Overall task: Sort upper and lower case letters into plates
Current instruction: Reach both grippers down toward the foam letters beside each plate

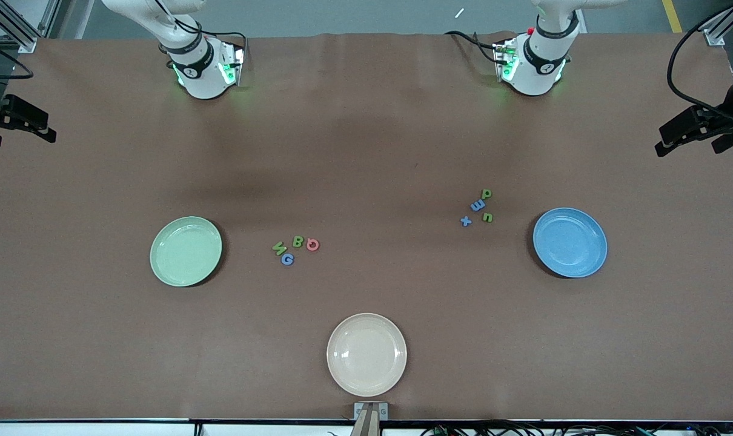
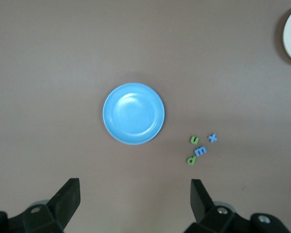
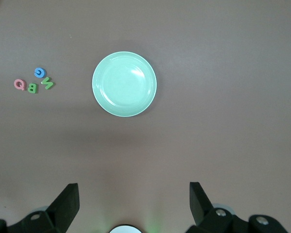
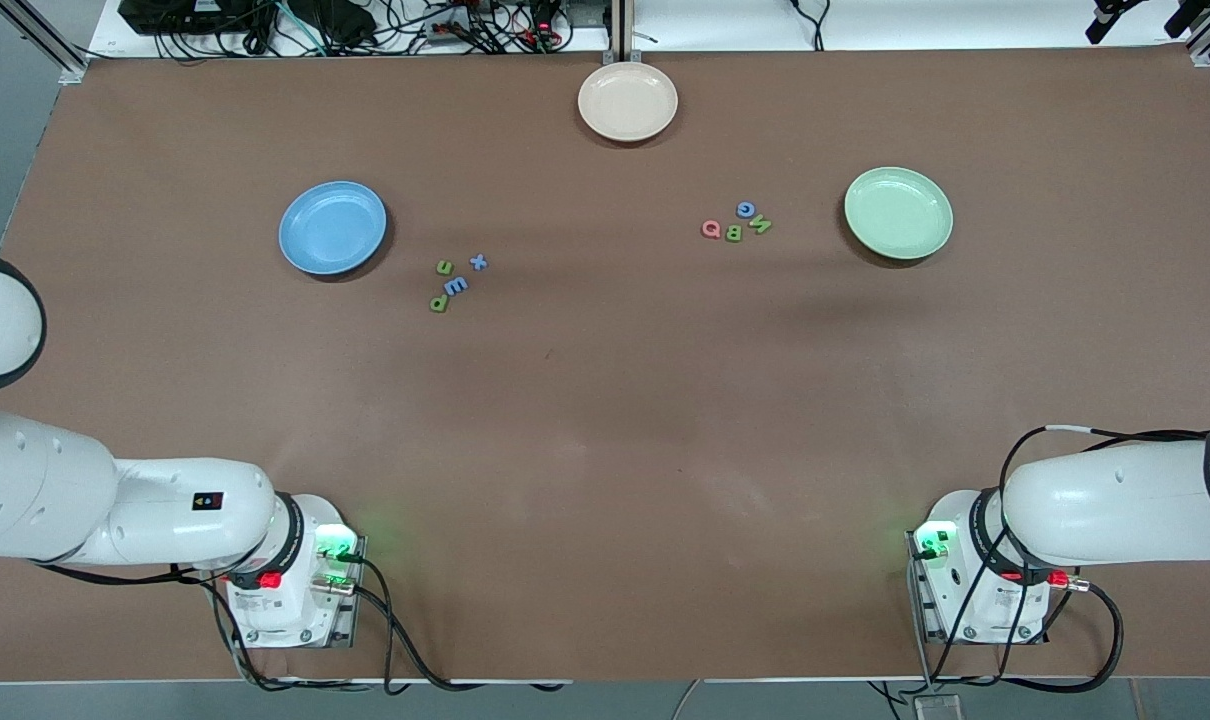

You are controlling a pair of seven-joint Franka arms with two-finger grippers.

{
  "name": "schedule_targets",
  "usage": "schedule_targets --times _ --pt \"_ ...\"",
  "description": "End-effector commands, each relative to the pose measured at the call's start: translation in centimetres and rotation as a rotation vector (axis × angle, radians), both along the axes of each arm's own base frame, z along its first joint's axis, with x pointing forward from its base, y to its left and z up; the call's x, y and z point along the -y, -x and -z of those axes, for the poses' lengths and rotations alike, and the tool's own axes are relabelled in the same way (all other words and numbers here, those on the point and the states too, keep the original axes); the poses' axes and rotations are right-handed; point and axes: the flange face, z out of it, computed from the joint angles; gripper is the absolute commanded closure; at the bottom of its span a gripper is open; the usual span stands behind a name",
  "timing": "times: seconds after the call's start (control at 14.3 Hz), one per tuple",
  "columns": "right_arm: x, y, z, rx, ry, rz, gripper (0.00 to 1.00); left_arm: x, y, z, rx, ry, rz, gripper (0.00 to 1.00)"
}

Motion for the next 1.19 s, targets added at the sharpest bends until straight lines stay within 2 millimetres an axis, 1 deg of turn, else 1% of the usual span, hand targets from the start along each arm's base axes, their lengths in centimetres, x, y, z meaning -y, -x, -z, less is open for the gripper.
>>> schedule_targets --times 0.0,0.14,0.21,0.28,0.35,0.42,0.56,0.7,0.77,0.84,0.91,0.98,1.05,1.12 --pt "-0.1 0.9 -0.1 0.002 -0.003 0.008 0.00 1.0 -1.5 1.2 0.006 0.011 0.022 0.00" --pt "-0.1 0.8 -0.2 0.002 -0.003 0.008 0.00 2.4 -1.5 1.8 -0.006 0.008 0.044 0.00" --pt "0.2 0.8 -0.4 0.005 -0.002 0.013 0.00 2.6 -1.8 2.5 -0.018 0.008 0.048 0.00" --pt "0.4 0.7 -0.6 0.010 -0.002 0.013 0.00 2.7 -2.7 4.1 -0.046 0.010 0.051 0.00" --pt "0.5 0.7 -0.9 0.016 -0.002 0.012 0.00 2.7 -3.0 4.9 -0.061 0.014 0.052 0.00" --pt "0.5 0.6 -1.1 0.022 0.001 0.018 0.00 2.8 -3.1 5.1 -0.066 0.017 0.055 0.00" --pt "0.8 0.6 -1.3 0.026 0.001 0.018 0.00 3.4 -4.3 7.6 -0.104 0.013 0.070 0.00" --pt "0.8 -0.1 -0.2 0.008 0.001 0.024 0.00 3.7 -4.5 8.0 -0.110 0.013 0.079 0.00" --pt "0.9 -0.7 0.7 -0.005 0.000 0.024 0.00 3.9 -5.0 9.3 -0.130 0.008 0.079 0.00" --pt "0.9 -1.1 0.8 -0.001 0.001 0.018 0.00 4.7 -5.5 10.6 -0.148 0.001 0.094 0.00" --pt "0.9 -1.3 1.1 -0.005 0.001 0.017 0.00 5.0 -5.5 10.6 -0.146 -0.007 0.098 0.00" --pt "0.9 -2.0 2.1 -0.018 0.002 0.015 0.00 5.2 -5.5 10.6 -0.146 -0.007 0.101 0.00" --pt "0.9 -2.3 2.5 -0.018 0.003 0.015 0.00 5.3 -5.6 10.8 -0.147 -0.007 0.105 0.00" --pt "1.0 -2.6 2.8 -0.021 0.006 0.014 0.00 5.3 -5.9 11.6 -0.161 -0.008 0.106 0.00"
